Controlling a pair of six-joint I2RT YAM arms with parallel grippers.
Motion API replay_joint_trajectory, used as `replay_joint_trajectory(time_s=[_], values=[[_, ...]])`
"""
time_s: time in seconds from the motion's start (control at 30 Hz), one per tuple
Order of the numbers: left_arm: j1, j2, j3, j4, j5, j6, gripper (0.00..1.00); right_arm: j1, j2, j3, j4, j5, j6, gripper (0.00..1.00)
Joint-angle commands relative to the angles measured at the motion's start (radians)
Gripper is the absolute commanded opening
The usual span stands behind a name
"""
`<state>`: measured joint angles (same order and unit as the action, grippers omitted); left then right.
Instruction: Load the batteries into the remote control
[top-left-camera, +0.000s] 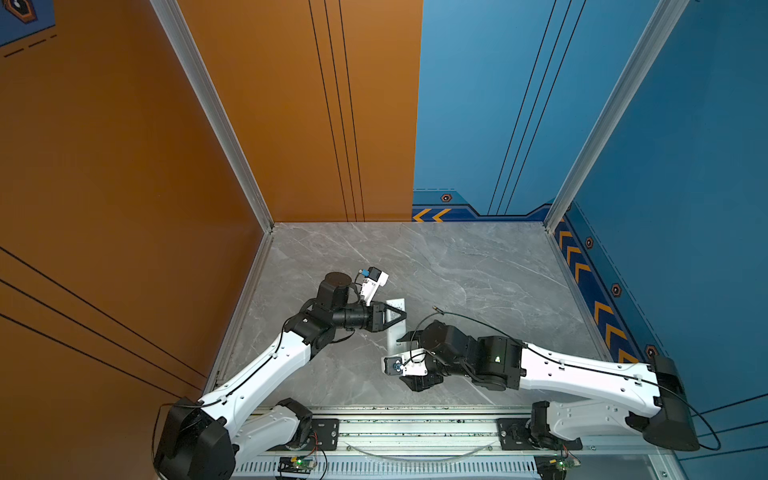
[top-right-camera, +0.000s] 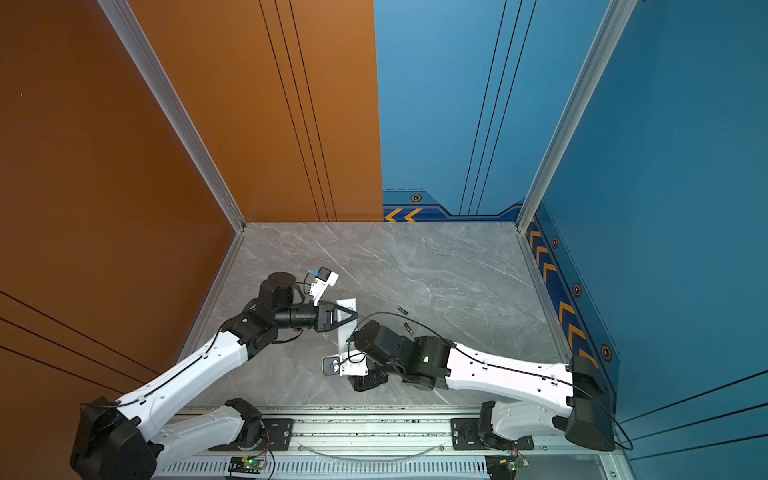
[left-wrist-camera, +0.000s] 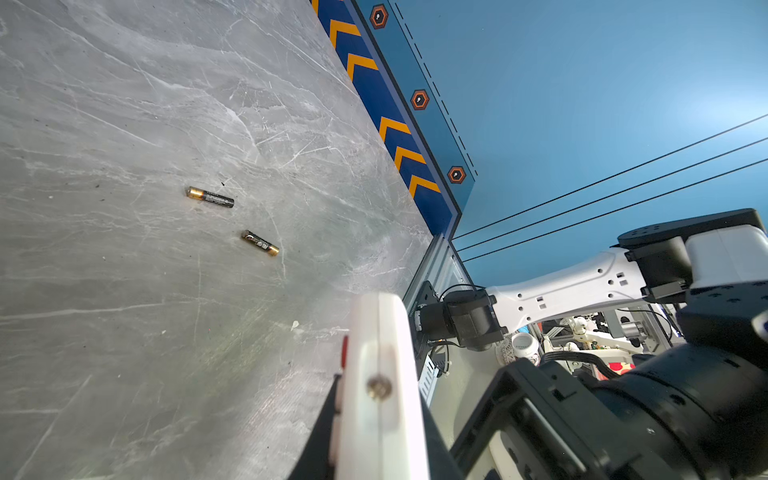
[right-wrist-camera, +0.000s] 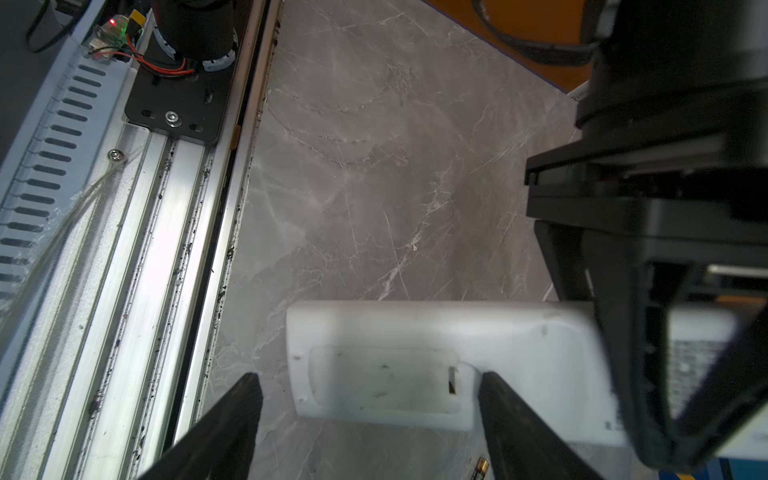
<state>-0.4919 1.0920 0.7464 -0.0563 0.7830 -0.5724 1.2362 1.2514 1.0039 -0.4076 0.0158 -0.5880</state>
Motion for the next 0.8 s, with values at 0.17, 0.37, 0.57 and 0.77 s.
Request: replay_joint_trajectory(time_s=[0.17, 0.37, 0.57, 0.77], values=[[-0.008, -0.02, 0.033, 0.03, 0.019, 0.006, 0.0, -0.012, 0.023, 0.0, 0.013, -0.02, -0.004, 0.8], [-0.006, -0.027, 0.032, 0.03, 0.021, 0.005, 0.0, -0.012, 0.039, 0.002, -0.003, -0.051, 0.004, 0.8], [-0.003, -0.032, 0.032, 0.025, 0.023, 0.006, 0.0, -0.002, 0.052, 0.001, -0.022, -0.076, 0.015, 0.8], [0.004, -0.028, 0.04, 0.016, 0.022, 0.011, 0.0, 0.005, 0.057, 0.005, -0.035, -0.096, 0.021, 0.79]])
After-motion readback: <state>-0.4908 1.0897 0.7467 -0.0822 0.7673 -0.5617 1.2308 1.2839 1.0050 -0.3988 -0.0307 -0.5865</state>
